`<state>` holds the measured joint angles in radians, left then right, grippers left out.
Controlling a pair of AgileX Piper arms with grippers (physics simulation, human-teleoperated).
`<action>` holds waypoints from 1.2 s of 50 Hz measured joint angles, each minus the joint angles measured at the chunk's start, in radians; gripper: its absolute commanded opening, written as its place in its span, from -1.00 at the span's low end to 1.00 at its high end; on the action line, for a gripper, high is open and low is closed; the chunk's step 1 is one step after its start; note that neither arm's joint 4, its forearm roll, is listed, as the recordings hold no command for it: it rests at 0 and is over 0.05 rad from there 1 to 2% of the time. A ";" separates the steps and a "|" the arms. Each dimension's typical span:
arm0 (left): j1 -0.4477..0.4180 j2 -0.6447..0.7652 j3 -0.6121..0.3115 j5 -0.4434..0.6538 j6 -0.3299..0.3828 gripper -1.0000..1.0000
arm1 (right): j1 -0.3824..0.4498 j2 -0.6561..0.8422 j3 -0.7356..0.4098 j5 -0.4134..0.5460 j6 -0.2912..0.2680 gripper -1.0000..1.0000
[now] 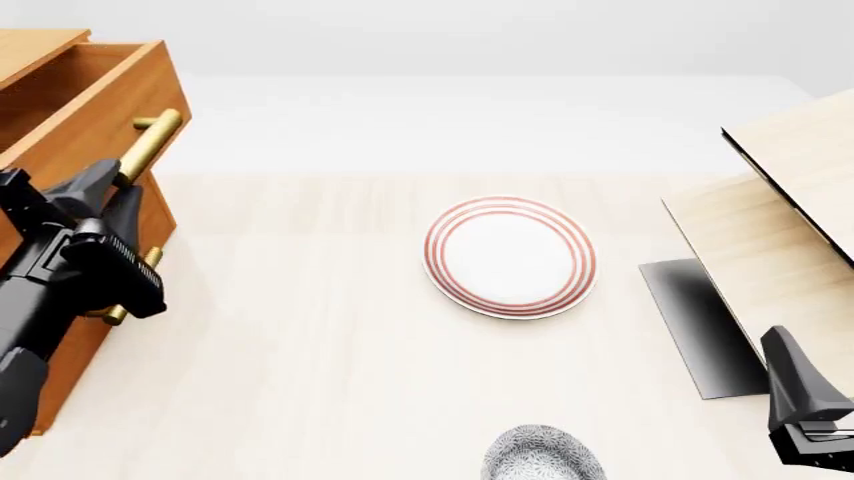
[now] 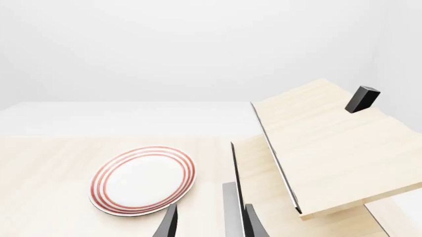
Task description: Open the top drawer of the cabinet and put the bowl in it.
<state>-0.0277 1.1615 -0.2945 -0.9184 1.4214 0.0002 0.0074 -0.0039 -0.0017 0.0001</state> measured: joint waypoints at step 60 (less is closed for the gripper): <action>-0.248 -0.417 0.032 0.328 -0.061 1.00 | 0.000 0.000 0.000 0.000 0.000 1.00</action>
<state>-0.2760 0.7449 -0.2625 -0.5908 1.3600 0.0002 0.0074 -0.0039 -0.0017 0.0001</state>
